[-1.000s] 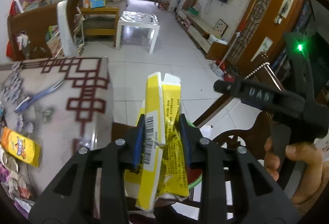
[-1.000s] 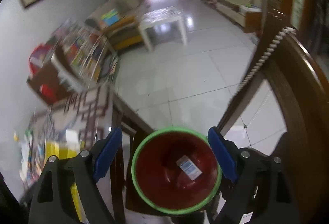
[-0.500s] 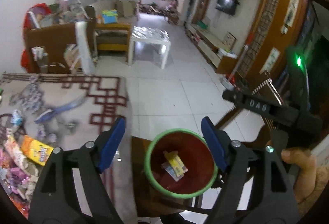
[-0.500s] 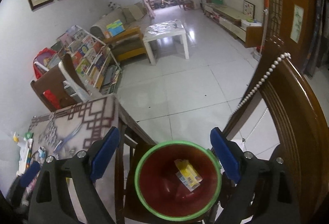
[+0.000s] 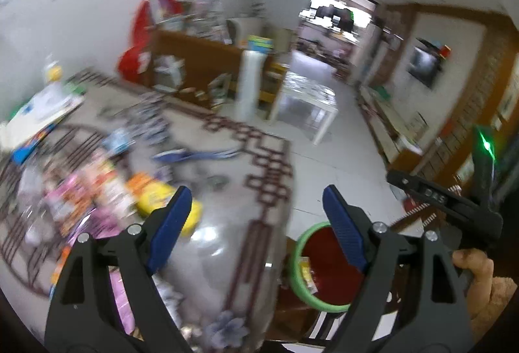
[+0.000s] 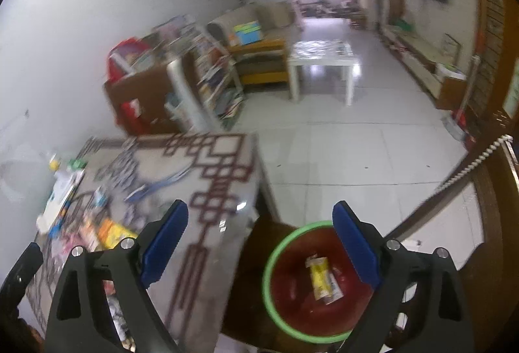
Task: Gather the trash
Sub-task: 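Release the yellow wrapper into the red bin with the left tool, then grasp the orange snack bag with the left tool while the right tool grasps the yellow drink pouch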
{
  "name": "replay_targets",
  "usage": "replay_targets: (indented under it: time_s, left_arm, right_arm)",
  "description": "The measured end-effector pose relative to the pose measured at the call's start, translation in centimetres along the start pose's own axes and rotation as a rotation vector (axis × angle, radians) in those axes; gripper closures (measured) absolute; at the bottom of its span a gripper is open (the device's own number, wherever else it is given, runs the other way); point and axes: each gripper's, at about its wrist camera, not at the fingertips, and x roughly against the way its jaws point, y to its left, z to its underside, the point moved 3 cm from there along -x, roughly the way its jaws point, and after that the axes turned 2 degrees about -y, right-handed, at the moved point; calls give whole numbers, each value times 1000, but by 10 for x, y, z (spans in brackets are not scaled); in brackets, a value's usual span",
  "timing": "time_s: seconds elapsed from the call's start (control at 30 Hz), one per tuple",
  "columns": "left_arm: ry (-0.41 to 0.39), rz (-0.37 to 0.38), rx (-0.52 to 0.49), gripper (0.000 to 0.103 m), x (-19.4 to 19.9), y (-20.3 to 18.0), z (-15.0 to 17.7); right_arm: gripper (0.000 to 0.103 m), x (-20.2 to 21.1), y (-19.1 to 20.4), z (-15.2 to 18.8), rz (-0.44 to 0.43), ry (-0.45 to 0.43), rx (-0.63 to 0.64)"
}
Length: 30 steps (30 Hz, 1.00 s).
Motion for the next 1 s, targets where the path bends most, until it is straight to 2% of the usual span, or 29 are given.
replay_targets:
  time_s: [0.27,0.37,0.43,0.6,0.8,0.93,0.97,1.0]
  left_arm:
    - [-8,-209,126,19,45,98,30]
    - [30,-260,125,18,53,135,50]
    - [65,-278,90,17,52,156,62]
    - [234,-229,-1,17,27,193,92]
    - [333,-185,-151,17,-11,197,111]
    - [401,-190,-153,18,-33,207,120]
    - [403,-190,-144,19,-35,209,121]
    - [398,-186,-127,31,-36,211,120]
  right_arm:
    - [15,-9,85,20,-135,54,153]
    - [15,-11,114,31,-176,84,209]
    - [15,-12,127,36,-195,96,241]
    - [15,-17,152,46,-221,132,313]
    - [15,-29,164,52,-228,172,333]
    - [15,-36,166,55,-224,191,345]
    - [15,-41,166,56,-221,201,346]
    - [15,-44,167,57,-219,208,346]
